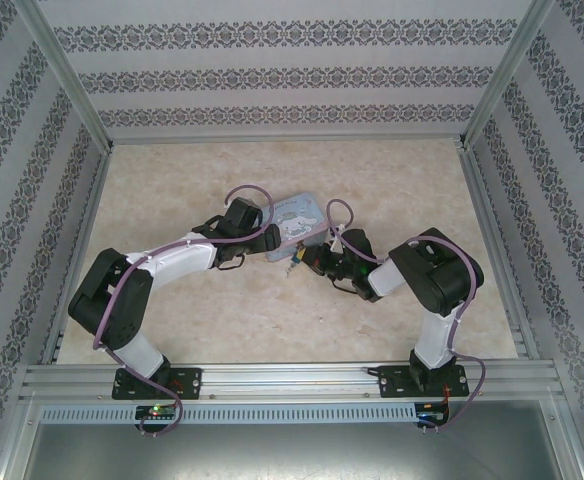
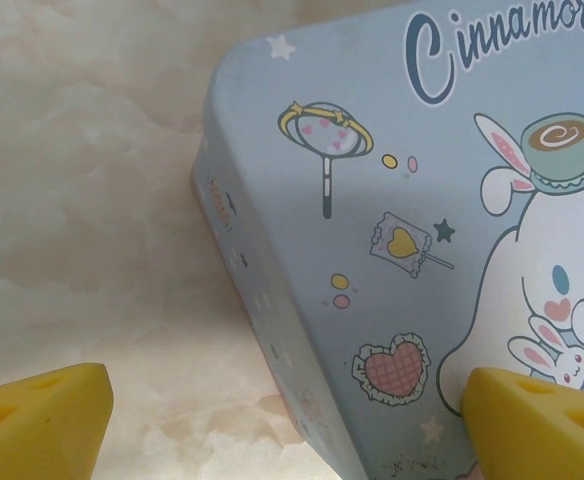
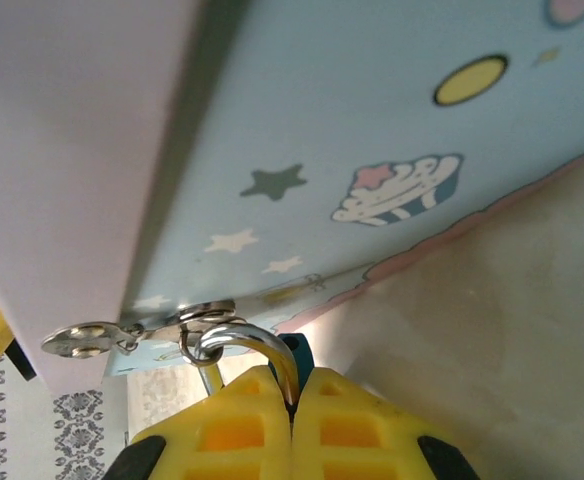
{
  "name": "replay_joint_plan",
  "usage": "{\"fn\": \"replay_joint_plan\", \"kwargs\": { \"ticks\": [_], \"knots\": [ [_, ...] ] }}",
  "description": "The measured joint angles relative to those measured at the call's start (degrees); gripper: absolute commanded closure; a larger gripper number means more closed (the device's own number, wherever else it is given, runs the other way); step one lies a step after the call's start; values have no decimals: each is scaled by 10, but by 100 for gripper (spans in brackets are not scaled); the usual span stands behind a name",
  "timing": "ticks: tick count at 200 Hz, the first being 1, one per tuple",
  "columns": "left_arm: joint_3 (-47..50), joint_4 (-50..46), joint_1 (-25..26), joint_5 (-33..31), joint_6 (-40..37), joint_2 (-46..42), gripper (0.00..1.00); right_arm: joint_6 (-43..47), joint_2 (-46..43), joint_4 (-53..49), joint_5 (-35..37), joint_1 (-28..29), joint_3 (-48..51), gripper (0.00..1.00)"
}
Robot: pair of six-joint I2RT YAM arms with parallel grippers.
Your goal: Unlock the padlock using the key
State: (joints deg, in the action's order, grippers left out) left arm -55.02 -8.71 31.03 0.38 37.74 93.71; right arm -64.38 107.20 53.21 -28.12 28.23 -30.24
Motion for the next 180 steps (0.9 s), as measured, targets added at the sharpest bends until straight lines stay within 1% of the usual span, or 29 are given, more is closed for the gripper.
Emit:
{"fn": "replay_joint_plan", "kwargs": {
  "ticks": [34,86,180],
  "knots": [
    [0,8,1,3,1,4,11,-4,-3,-5,-1,-10,0,100],
    [0,28,5,13,2,13,13,-4,-5,-10,-27,-42,-3,100],
    [0,56,5,25,2,25,16,13,-5,-86,-79,-103,-51,100]
  ]
}}
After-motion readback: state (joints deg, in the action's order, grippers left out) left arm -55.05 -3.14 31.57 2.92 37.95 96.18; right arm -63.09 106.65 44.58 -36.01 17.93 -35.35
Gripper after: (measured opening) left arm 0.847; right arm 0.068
